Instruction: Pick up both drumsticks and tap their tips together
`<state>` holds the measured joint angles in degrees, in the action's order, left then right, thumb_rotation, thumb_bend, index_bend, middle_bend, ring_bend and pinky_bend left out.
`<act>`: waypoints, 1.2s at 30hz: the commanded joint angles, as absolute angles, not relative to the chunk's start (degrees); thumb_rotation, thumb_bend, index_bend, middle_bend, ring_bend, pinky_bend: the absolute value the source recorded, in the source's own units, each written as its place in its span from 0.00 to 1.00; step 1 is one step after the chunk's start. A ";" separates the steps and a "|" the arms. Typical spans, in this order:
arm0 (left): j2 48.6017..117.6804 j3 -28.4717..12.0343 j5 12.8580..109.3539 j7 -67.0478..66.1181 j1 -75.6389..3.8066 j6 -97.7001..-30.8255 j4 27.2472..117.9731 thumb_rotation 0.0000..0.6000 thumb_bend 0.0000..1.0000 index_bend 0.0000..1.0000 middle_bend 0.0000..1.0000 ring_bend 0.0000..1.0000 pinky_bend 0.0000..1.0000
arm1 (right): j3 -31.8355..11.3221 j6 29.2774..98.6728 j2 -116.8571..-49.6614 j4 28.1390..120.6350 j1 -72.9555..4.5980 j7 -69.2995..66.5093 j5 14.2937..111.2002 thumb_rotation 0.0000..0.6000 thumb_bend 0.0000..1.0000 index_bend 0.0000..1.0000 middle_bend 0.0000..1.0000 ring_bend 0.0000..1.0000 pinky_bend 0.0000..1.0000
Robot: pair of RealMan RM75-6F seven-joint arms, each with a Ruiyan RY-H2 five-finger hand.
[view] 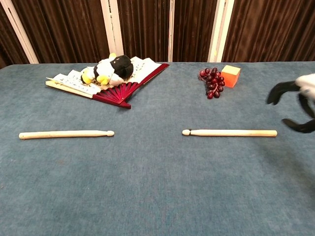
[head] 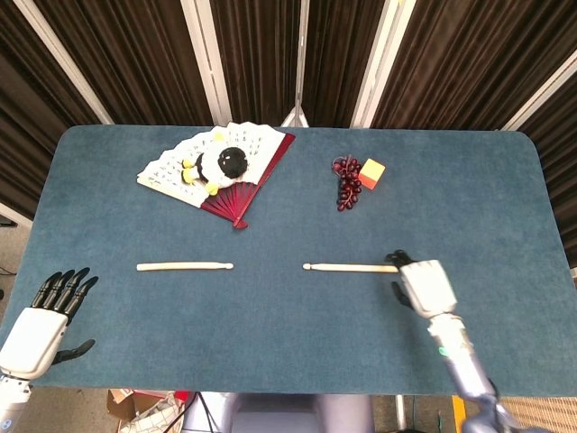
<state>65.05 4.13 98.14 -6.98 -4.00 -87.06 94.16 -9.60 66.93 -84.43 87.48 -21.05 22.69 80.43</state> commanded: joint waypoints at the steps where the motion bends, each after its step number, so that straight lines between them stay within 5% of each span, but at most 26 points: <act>1: 64.95 4.21 98.23 -6.81 -4.08 -86.92 94.19 1.00 0.13 0.00 0.00 0.00 0.00 | -10.40 63.65 -89.93 82.76 -24.01 27.09 76.91 1.00 0.43 0.37 0.35 0.71 0.80; 14: 64.69 4.22 97.88 -5.81 -4.41 -86.27 94.36 1.00 0.13 0.00 0.00 0.00 0.00 | -11.85 61.16 -98.69 72.55 -27.70 30.42 71.85 1.00 0.43 0.40 0.35 0.71 0.80; 36: 64.72 4.09 97.45 -5.77 -4.61 -85.87 94.53 1.00 0.13 0.00 0.00 0.00 0.00 | -11.01 61.17 -102.82 63.78 -28.52 26.54 70.53 1.00 0.43 0.53 0.42 0.71 0.80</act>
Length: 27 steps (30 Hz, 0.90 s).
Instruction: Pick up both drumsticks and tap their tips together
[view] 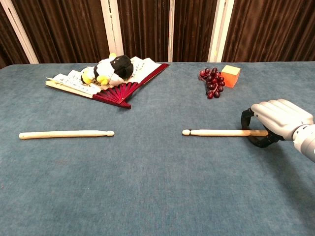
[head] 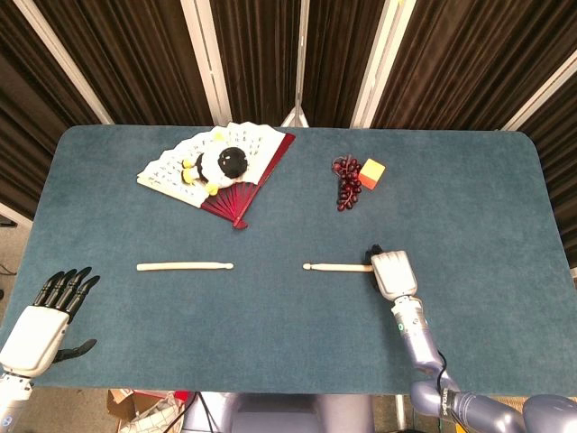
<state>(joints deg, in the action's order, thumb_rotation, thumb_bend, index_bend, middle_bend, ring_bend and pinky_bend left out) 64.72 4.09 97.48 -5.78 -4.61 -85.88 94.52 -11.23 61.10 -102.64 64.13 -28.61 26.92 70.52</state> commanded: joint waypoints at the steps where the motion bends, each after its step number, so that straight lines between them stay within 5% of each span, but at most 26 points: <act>1: 64.71 4.08 97.44 -5.78 -4.61 -85.88 94.53 1.00 0.13 0.00 0.00 0.00 0.00 | -10.93 61.24 -102.88 63.67 -28.49 26.29 70.58 1.00 0.43 0.55 0.43 0.71 0.80; 8: 64.72 4.07 97.38 -5.77 -4.62 -85.86 94.57 1.00 0.13 0.00 0.00 0.00 0.00 | -10.28 62.62 -103.18 63.10 -28.20 23.79 72.03 1.00 0.43 0.84 0.68 0.74 0.80; 27: 64.88 4.14 97.87 -7.78 -4.42 -86.22 95.76 1.00 0.13 0.01 0.00 0.00 0.00 | -8.72 67.95 -96.81 68.07 -25.80 12.40 77.76 1.00 0.53 0.86 0.77 0.81 0.80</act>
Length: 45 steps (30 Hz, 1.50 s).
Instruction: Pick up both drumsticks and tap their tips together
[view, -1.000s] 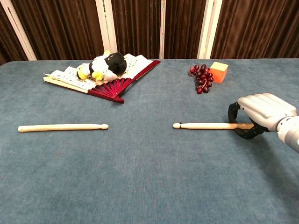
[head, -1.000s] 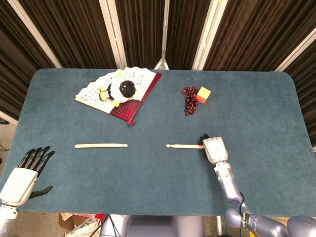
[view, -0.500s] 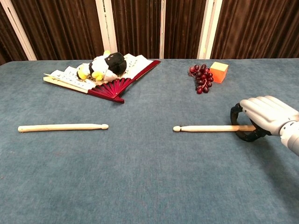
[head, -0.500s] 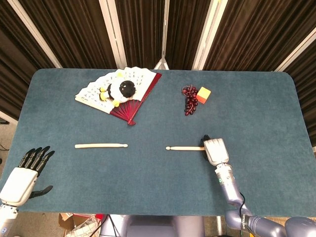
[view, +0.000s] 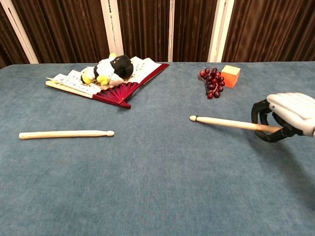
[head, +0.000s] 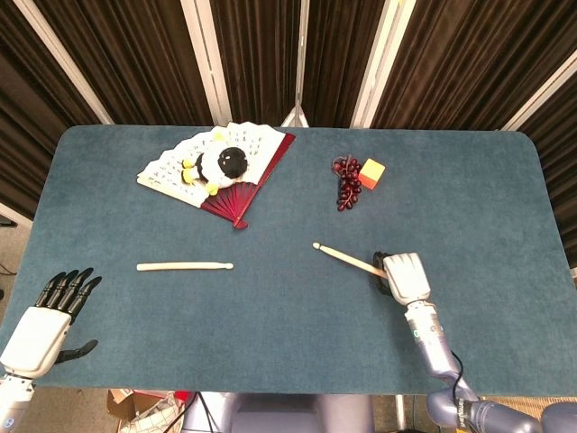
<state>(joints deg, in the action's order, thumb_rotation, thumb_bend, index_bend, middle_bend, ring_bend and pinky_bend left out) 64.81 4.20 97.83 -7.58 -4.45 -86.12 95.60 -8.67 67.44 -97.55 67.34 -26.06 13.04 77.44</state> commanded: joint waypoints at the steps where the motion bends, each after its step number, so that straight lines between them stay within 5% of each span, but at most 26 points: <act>1: 64.91 4.08 97.80 -7.94 -4.43 -86.23 95.89 1.00 0.13 0.01 0.00 0.00 0.00 | -8.83 68.27 -96.38 68.61 -25.72 12.00 77.93 1.00 0.53 0.86 0.77 0.81 0.80; 8: 64.64 2.78 96.78 -8.86 -5.33 -85.51 97.79 1.00 0.13 0.02 0.00 0.00 0.03 | -9.48 70.77 -93.76 72.80 -25.42 9.37 79.75 1.00 0.53 0.86 0.77 0.81 0.80; 10: 64.49 1.21 96.04 -10.01 -6.48 -84.90 98.82 1.00 0.14 0.04 0.01 0.03 0.12 | -9.52 71.52 -93.08 74.09 -25.31 8.51 80.44 1.00 0.53 0.86 0.77 0.81 0.80; 12: 64.47 -0.27 94.99 -11.25 -7.64 -83.98 99.51 1.00 0.17 0.07 0.04 0.11 0.25 | -9.47 71.99 -92.64 74.90 -25.23 7.97 80.95 1.00 0.53 0.87 0.77 0.81 0.80; 17: 65.15 -5.80 87.74 -16.50 -12.84 -77.35 101.56 1.00 0.30 0.20 0.22 0.48 0.62 | -9.48 72.96 -91.81 76.80 -25.00 6.38 81.77 1.00 0.53 0.87 0.77 0.81 0.80; 22: 67.75 -10.48 75.35 -24.15 -18.84 -67.93 102.29 1.00 0.39 0.31 0.38 0.67 0.82 | -9.79 73.16 -91.23 77.67 -24.84 5.34 81.48 1.00 0.53 0.87 0.77 0.81 0.80; 33: 80.01 -13.94 54.18 -41.46 -28.75 -61.44 94.06 1.00 0.40 0.35 0.41 0.76 0.90 | -9.61 72.47 -90.50 78.02 -24.71 4.54 80.85 1.00 0.53 0.87 0.77 0.81 0.80; 45: 87.16 -12.20 46.04 -47.46 -32.81 -60.82 86.84 1.00 0.42 0.36 0.41 0.77 0.91 | -9.30 72.16 -90.59 77.80 -24.75 4.40 80.73 1.00 0.53 0.87 0.77 0.81 0.80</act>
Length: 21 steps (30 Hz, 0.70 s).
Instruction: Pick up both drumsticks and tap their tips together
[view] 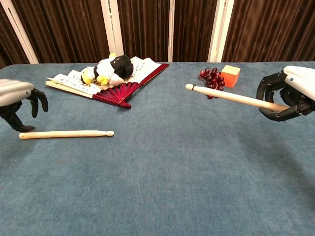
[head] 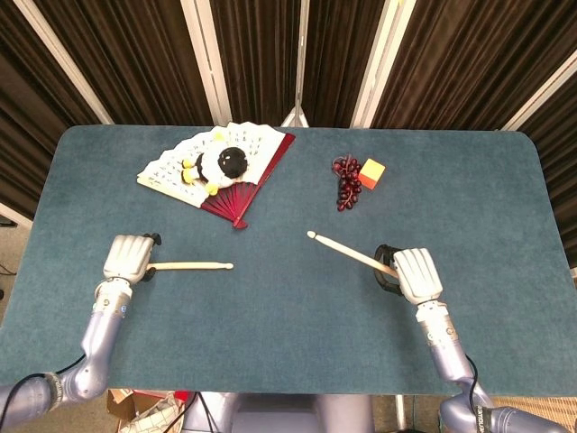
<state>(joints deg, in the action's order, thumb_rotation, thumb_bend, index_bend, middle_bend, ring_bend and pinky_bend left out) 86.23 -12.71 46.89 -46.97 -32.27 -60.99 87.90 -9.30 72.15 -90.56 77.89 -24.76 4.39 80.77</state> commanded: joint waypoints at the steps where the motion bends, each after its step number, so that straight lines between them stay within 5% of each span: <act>1: 87.54 -12.00 45.79 -47.52 -32.96 -60.82 86.38 1.00 0.42 0.36 0.41 0.77 0.91 | -9.31 72.15 -90.61 77.74 -24.75 4.36 80.66 1.00 0.53 0.87 0.77 0.81 0.80; 21: 93.02 -9.81 44.71 -45.00 -34.92 -59.80 80.06 1.00 0.44 0.41 0.44 0.77 0.91 | -9.22 72.08 -90.95 76.93 -24.63 4.66 80.06 1.00 0.53 0.87 0.77 0.81 0.80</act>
